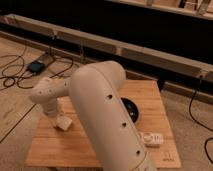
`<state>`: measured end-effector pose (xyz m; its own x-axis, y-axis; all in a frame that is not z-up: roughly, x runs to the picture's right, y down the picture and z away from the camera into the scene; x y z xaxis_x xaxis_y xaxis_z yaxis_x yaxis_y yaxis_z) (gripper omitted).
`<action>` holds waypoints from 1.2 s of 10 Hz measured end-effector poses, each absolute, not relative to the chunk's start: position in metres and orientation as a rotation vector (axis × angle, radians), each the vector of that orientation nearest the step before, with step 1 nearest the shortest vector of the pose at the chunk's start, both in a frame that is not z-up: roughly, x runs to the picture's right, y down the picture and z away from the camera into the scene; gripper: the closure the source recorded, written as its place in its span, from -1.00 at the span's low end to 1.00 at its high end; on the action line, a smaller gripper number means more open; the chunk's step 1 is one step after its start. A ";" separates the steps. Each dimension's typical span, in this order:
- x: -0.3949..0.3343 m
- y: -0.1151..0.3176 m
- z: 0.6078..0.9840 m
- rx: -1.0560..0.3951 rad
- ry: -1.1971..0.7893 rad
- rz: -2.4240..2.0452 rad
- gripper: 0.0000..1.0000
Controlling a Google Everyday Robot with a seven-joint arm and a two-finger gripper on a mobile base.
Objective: Place the white sponge in the ceramic cup
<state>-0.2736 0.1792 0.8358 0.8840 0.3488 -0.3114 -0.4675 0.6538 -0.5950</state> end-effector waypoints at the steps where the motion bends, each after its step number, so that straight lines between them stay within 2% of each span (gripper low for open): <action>1: -0.272 0.171 0.829 -0.724 0.154 0.479 1.00; 6: -0.243 0.105 0.803 -0.665 0.060 0.547 1.00; 12: -0.194 -0.001 0.802 -0.568 -0.125 0.662 1.00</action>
<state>-0.1944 -0.0011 0.8025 0.7874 0.6128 -0.0669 -0.5465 0.6437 -0.5358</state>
